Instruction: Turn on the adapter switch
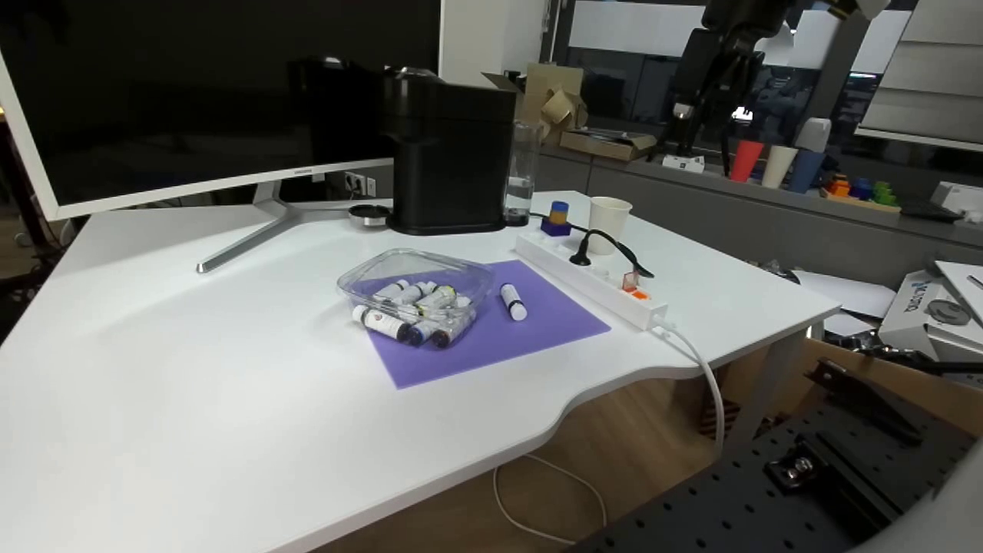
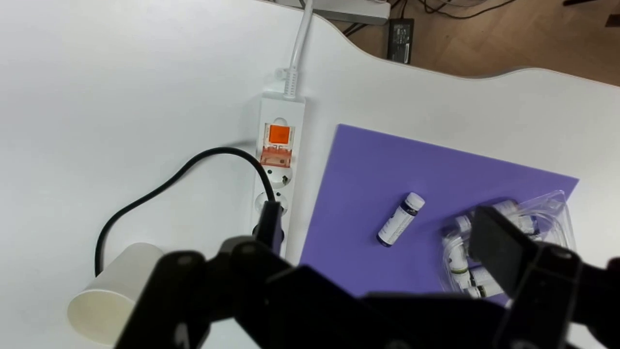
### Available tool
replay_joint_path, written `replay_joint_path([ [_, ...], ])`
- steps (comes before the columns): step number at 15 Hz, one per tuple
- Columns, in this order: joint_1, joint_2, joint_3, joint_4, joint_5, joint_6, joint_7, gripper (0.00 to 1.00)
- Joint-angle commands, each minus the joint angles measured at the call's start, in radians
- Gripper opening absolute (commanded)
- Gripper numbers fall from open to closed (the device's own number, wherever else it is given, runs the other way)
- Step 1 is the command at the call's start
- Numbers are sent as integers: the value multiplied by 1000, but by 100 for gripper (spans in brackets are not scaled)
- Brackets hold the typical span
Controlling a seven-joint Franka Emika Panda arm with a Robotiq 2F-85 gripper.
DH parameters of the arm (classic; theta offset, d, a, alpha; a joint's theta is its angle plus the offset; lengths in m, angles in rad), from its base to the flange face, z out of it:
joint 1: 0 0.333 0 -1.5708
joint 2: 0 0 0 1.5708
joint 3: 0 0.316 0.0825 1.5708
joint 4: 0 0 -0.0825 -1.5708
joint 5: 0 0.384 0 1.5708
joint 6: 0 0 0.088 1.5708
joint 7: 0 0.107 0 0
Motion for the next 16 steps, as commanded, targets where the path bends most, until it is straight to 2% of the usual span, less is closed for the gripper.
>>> replay_joint_path([
  [1, -34, 33, 18, -1, -3, 36, 22, 100],
  [7, -68, 251, -14, 45, 60, 142, 14, 100],
  [8, -73, 287, -14, 52, 83, 166, 10, 75],
  [9, -78, 325, -11, 61, 107, 191, 10, 75],
  [10, -82, 365, -5, 73, 134, 216, 7, 69],
  [13, -98, 468, 28, 106, 204, 292, 5, 45],
  [16, -125, 561, 77, 143, 220, 363, 0, 25],
])
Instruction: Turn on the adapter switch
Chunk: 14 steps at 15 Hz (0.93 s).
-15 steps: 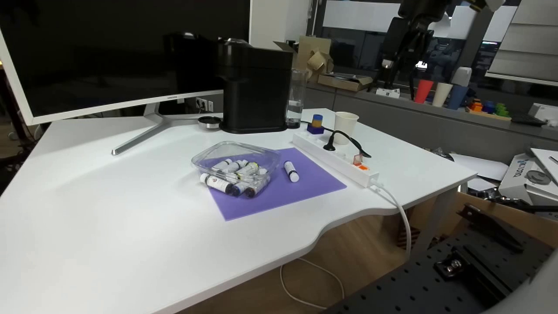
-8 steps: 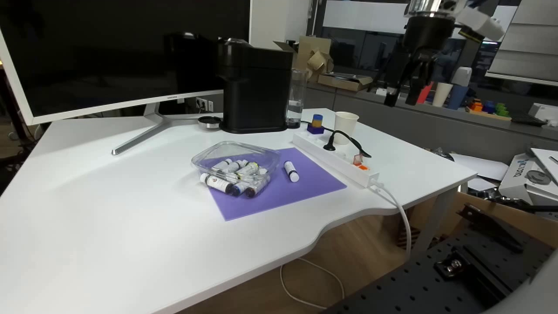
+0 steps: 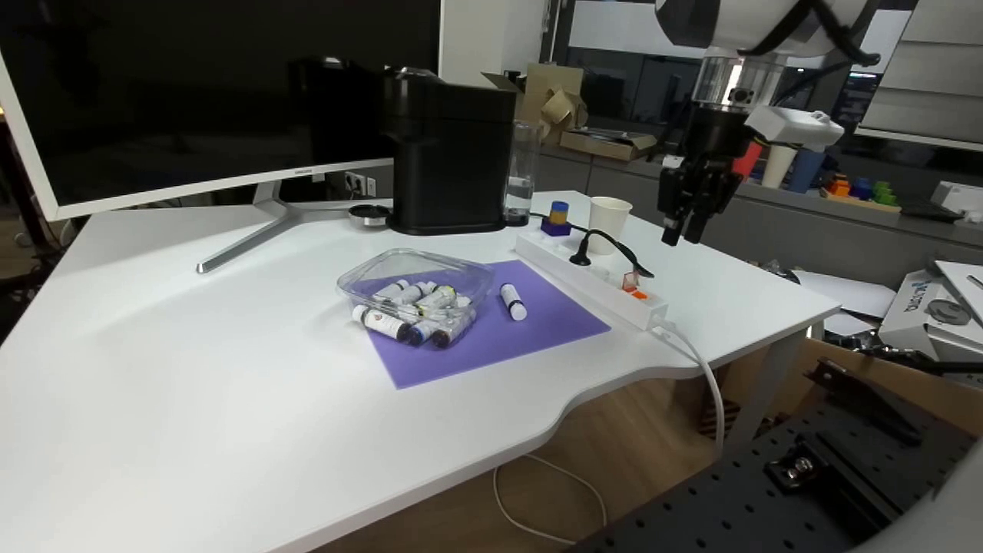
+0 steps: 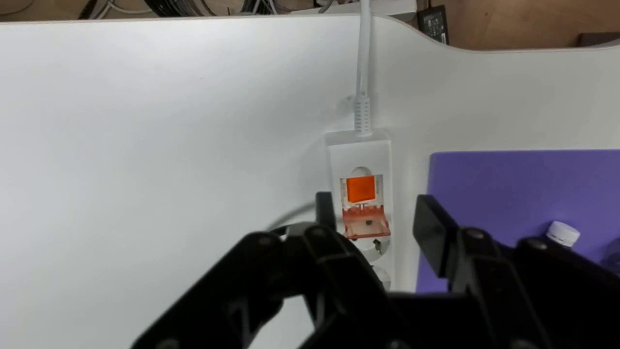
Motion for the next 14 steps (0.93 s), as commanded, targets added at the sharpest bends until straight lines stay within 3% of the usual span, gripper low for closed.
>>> replay_joint_path([
  [1, -45, 119, 66, 75, 10, 54, 1, 19],
  [4, -69, 168, 118, 95, -16, 86, 6, 1],
  [14, -113, 242, 181, 131, -80, 119, 13, 0],
])
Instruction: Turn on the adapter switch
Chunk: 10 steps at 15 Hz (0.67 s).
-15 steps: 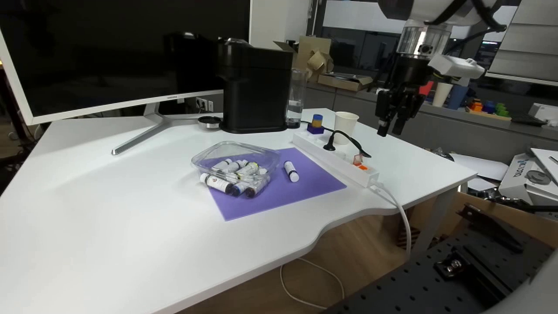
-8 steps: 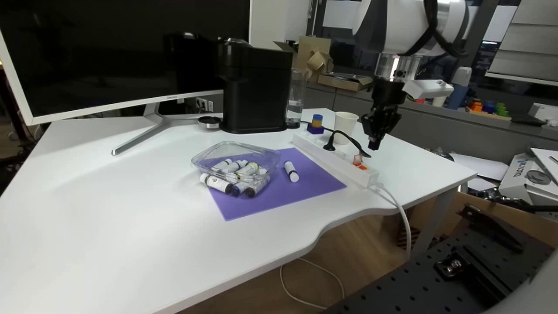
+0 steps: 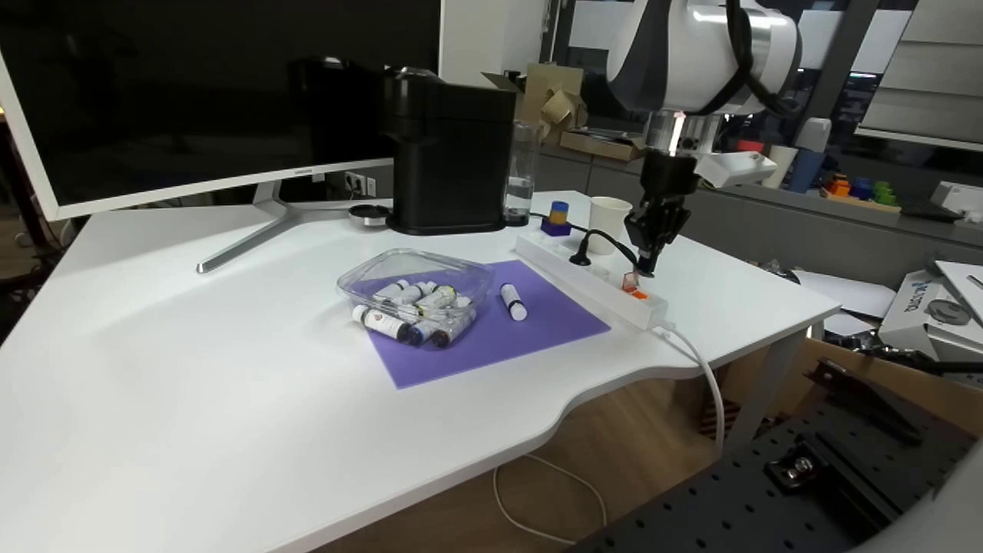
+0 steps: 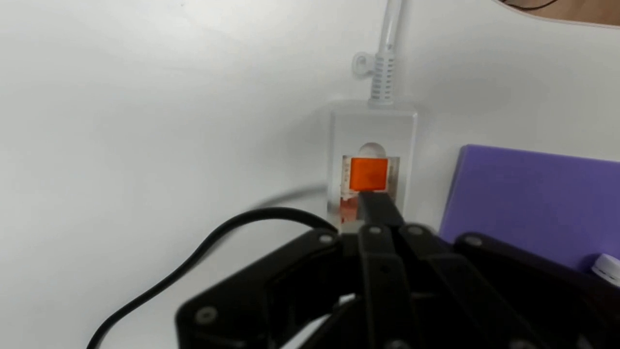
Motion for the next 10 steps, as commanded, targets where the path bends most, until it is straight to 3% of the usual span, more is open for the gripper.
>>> replay_joint_path([
  [1, -34, 33, 23, 37, -31, 1, 14, 0],
  [10, -47, 69, 46, 42, -39, 12, 23, 0],
])
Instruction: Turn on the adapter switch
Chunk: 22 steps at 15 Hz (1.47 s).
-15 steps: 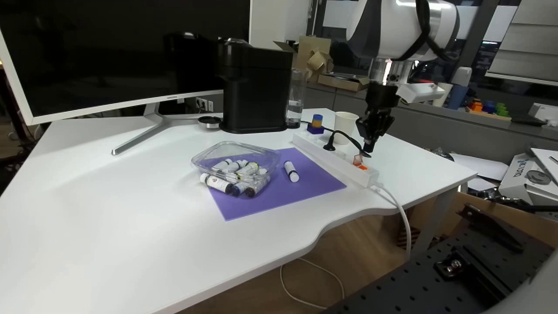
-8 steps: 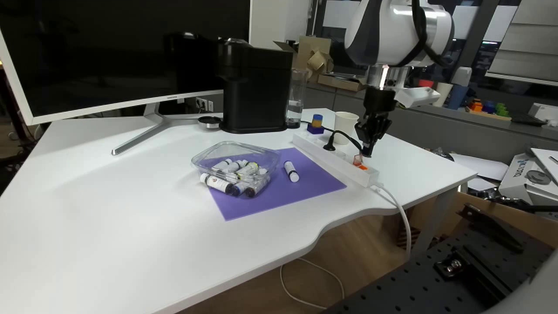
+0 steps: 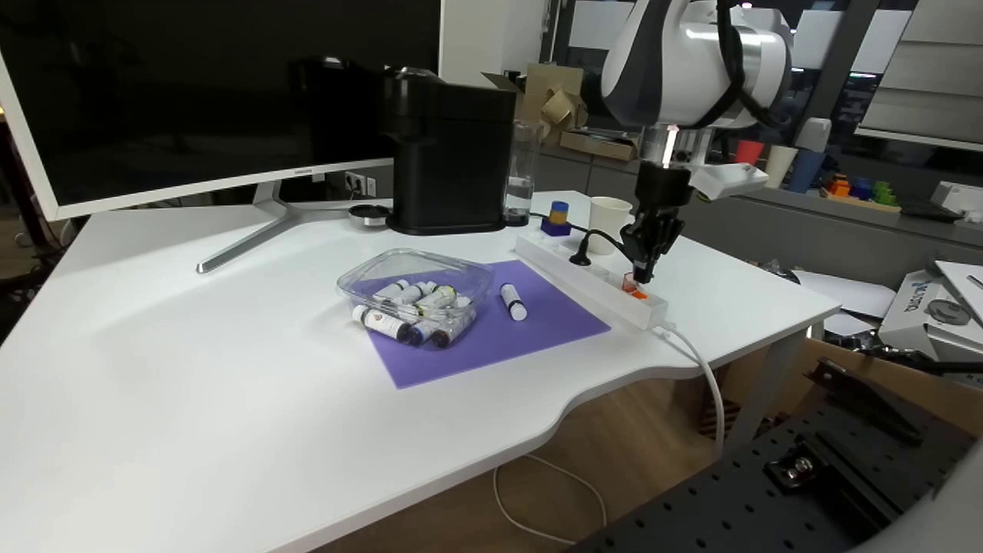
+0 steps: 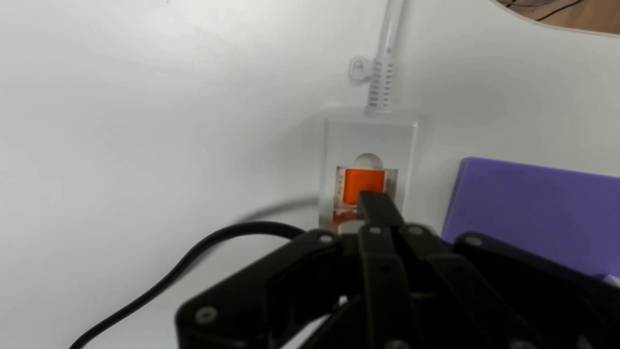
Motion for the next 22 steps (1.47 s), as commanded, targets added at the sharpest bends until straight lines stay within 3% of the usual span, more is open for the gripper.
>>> replay_joint_path([
  [1, -22, 29, 14, 27, -23, 11, 25, 0],
  [7, -42, 67, 21, 43, -21, 42, 24, 0],
  [15, -141, 93, 142, 50, 45, 99, -5, 0],
  [22, -161, 62, 183, 37, 83, 34, 11, 0],
])
